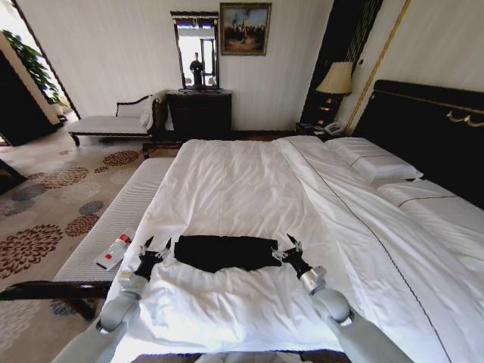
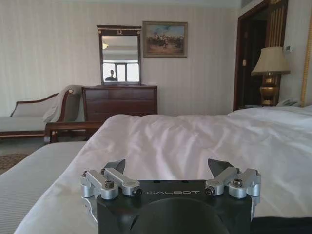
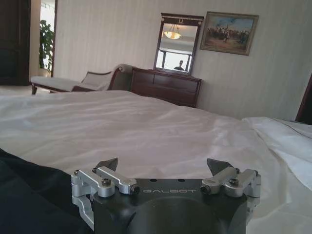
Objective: Fold the clothes on the bed.
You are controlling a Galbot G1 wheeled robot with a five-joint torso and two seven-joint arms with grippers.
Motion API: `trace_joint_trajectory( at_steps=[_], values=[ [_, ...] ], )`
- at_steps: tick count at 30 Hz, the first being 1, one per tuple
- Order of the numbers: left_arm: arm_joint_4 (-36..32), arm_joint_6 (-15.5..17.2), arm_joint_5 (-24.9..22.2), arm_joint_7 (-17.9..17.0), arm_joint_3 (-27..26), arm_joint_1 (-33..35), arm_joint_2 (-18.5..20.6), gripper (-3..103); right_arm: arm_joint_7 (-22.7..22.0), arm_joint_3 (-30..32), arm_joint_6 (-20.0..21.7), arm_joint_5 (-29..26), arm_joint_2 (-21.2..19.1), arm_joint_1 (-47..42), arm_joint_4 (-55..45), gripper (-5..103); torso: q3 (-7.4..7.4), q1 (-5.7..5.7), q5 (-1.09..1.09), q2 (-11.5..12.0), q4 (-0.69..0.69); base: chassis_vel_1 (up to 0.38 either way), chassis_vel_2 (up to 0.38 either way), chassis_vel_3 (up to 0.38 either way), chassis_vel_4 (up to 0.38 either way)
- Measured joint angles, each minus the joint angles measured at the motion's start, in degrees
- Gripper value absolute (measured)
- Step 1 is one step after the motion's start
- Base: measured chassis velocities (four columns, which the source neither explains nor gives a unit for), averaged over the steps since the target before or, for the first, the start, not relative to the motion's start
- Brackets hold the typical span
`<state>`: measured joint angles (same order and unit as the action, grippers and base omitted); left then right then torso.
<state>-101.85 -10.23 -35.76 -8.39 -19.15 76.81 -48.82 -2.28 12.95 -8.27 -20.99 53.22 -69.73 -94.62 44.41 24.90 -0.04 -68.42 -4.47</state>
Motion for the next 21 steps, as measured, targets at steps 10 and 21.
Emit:
trace_joint_trajectory(
  at_steps=[10,21],
  values=[
    [-6.7,1.6,-3.0,0.9,-3.2,6.6,3.0,100,4.1,-5.4,-4.6,10.6,1.7,9.6,13.8,100,-0.01,-0.02,0.0,0.0,0.07,0.0,0.0,0.0,0.0],
    [-9.0,1.6,-3.6,0.9,-7.3,10.5,0.7,100,5.3,-10.6,-9.1,20.5,1.4,6.7,10.3,100,-0.02,-0.03,0.0,0.0,0.06,0.0,0.0,0.0,0.0]
  ],
)
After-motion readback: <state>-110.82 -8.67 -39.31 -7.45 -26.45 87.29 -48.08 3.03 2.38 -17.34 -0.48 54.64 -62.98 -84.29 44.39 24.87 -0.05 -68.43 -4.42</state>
